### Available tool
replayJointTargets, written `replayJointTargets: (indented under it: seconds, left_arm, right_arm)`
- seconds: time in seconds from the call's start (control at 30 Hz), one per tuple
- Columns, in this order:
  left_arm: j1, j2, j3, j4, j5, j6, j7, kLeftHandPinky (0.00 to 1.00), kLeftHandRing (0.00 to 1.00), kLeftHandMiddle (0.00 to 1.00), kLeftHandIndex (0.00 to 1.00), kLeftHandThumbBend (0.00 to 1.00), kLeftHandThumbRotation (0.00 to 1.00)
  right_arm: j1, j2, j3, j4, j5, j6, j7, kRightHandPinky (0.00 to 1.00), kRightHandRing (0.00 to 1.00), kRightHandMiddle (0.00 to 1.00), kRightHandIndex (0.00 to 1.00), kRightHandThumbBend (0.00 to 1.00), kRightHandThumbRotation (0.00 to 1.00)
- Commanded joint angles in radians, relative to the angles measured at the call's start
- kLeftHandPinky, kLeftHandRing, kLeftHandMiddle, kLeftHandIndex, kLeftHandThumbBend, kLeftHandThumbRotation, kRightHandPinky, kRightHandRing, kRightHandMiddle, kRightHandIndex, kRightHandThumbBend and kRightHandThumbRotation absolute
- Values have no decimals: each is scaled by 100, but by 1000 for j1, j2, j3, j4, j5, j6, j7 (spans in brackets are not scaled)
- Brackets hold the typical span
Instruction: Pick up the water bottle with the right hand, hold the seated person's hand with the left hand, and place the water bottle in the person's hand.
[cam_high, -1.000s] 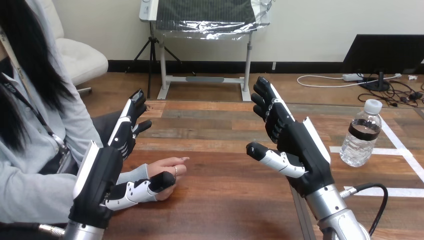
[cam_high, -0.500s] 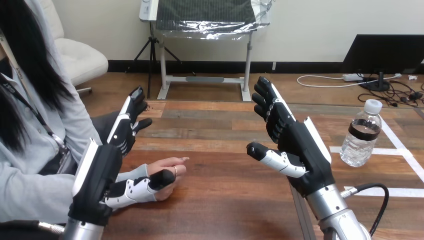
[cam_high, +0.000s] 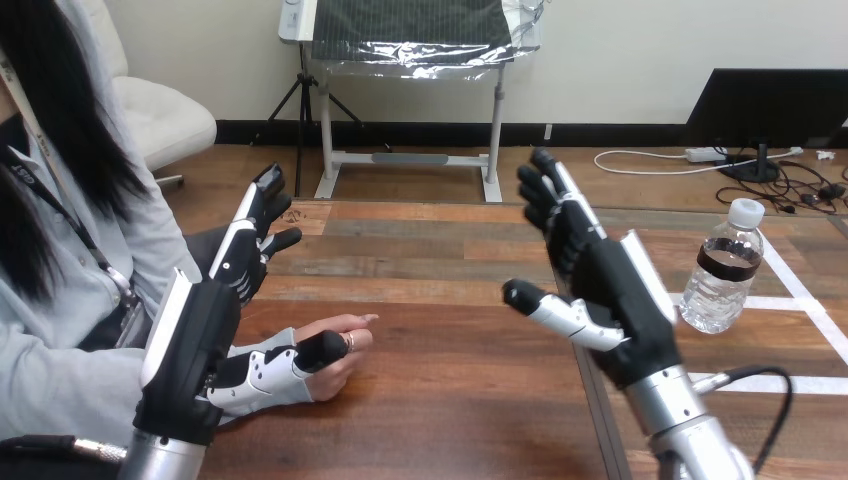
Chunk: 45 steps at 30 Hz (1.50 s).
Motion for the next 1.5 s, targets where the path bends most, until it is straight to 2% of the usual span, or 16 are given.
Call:
replayJointTargets:
  seconds: [0.0, 0.23, 0.37, 0.63, 0.87, 1.03, 1.47]
  left_arm:
    - [-58, -13, 20, -7, 11, -16, 17, 87, 96, 100, 98, 100, 61]
    - [-59, -17, 22, 2, 15, -21, 23, 87, 97, 100, 98, 100, 61]
    - [-61, -19, 20, 10, 8, -25, 19, 88, 97, 100, 98, 100, 61]
    - [-68, -22, 21, 29, 14, -40, 22, 88, 97, 100, 98, 100, 61]
    - [-78, -25, 16, 45, 3, -48, 12, 88, 97, 100, 99, 100, 61]
    - [-82, -26, 17, 51, 0, -50, 9, 88, 97, 100, 99, 100, 61]
    - [-98, -19, 24, 73, 4, -64, 4, 87, 97, 100, 98, 100, 62]
  right_arm:
    - [-109, -54, -39, -8, -1, -22, -35, 97, 97, 97, 100, 100, 54]
    - [-146, -81, -60, 14, 24, 7, -41, 89, 95, 96, 99, 100, 54]
    - [-171, -101, -76, 26, 29, 22, -46, 88, 94, 95, 99, 100, 53]
    - [-215, -141, -103, 66, 20, 19, -74, 93, 95, 94, 99, 100, 52]
    - [-253, -180, -131, 93, 26, 47, -93, 96, 96, 94, 99, 100, 50]
    - [-274, -198, -150, 108, 33, 54, -96, 97, 97, 95, 99, 100, 50]
    - [-331, -252, -182, 144, 15, 79, -161, 96, 97, 95, 98, 100, 51]
